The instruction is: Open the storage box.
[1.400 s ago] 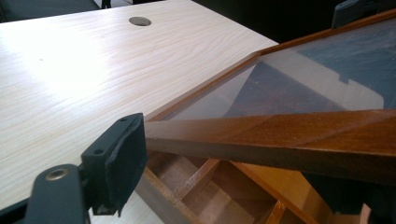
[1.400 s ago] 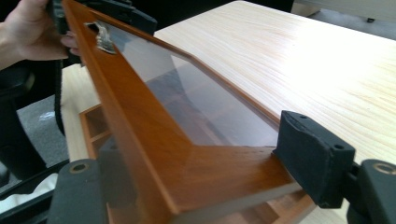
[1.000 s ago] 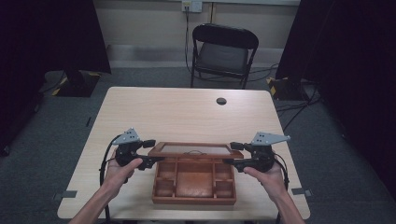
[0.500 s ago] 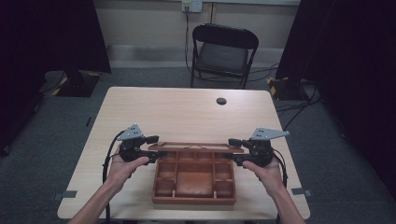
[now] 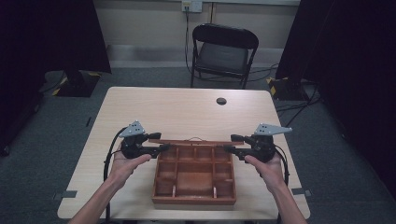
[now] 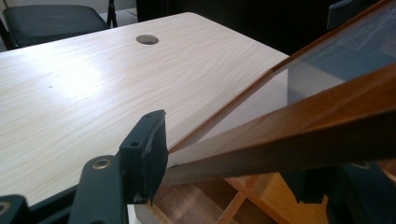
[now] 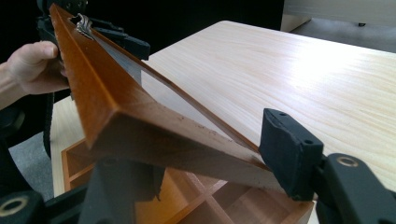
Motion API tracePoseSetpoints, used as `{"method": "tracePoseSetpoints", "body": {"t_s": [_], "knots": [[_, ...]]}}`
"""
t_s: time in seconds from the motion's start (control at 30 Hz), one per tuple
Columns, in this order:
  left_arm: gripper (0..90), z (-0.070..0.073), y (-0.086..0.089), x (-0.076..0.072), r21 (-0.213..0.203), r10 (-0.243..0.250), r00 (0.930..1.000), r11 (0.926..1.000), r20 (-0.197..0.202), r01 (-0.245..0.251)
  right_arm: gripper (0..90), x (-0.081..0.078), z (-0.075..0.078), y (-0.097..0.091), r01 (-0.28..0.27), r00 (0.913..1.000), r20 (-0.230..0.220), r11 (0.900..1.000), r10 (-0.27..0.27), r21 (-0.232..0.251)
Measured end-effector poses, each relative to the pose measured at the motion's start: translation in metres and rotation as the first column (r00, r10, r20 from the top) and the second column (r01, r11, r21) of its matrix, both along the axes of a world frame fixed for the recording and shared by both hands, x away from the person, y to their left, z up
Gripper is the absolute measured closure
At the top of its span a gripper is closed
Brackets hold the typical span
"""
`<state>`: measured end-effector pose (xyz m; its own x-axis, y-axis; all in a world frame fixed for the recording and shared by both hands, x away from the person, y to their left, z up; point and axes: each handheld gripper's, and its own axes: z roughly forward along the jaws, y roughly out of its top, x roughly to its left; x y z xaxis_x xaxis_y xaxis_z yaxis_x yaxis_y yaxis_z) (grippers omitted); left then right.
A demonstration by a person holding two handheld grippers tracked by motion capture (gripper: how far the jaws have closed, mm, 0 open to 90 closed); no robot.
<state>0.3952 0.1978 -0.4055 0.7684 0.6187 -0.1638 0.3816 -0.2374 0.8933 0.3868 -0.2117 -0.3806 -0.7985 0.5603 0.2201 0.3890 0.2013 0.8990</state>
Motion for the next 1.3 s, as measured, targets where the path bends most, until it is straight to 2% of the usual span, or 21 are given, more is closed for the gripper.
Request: {"method": "tracePoseSetpoints", "body": {"t_s": [0.17,0.37,0.73,0.77,1.0,1.3], "knots": [[43.8,-0.002,0.001,0.004,-0.008,0.013,0.9999,0.9999,0.0,-0.013,43.7,0.004,0.001,0.0,0.015,0.9999,0.002,0.9998,-0.015,0.015],[45.2,-0.003,0.002,0.007,-0.037,0.028,0.9996,0.9989,-0.008,-0.028,44.5,0.01,0.001,-0.001,0.022,0.9998,0.001,0.9991,-0.022,0.036],[47.0,-0.004,0.004,0.011,-0.053,0.035,0.9994,0.998,-0.005,-0.035,45.2,0.018,-0.003,0.0,0.039,0.9992,-0.008,0.9988,-0.038,0.03],[47.1,-0.005,0.004,0.013,-0.057,0.041,0.999,0.9975,-0.016,-0.042,44.8,0.021,-0.005,0.0,0.04,0.9991,-0.017,0.9984,-0.039,0.041],[48.6,-0.009,0.006,0.018,-0.042,0.045,0.9985,0.998,-0.032,-0.046,45.2,0.027,-0.009,0.002,0.049,0.9986,-0.022,0.9983,-0.048,0.032],[51.9,-0.012,0.007,0.022,-0.037,0.057,0.9981,0.9976,-0.026,-0.058,49.0,0.032,-0.011,-0.001,0.058,0.9982,-0.013,0.998,-0.058,0.022]]}}
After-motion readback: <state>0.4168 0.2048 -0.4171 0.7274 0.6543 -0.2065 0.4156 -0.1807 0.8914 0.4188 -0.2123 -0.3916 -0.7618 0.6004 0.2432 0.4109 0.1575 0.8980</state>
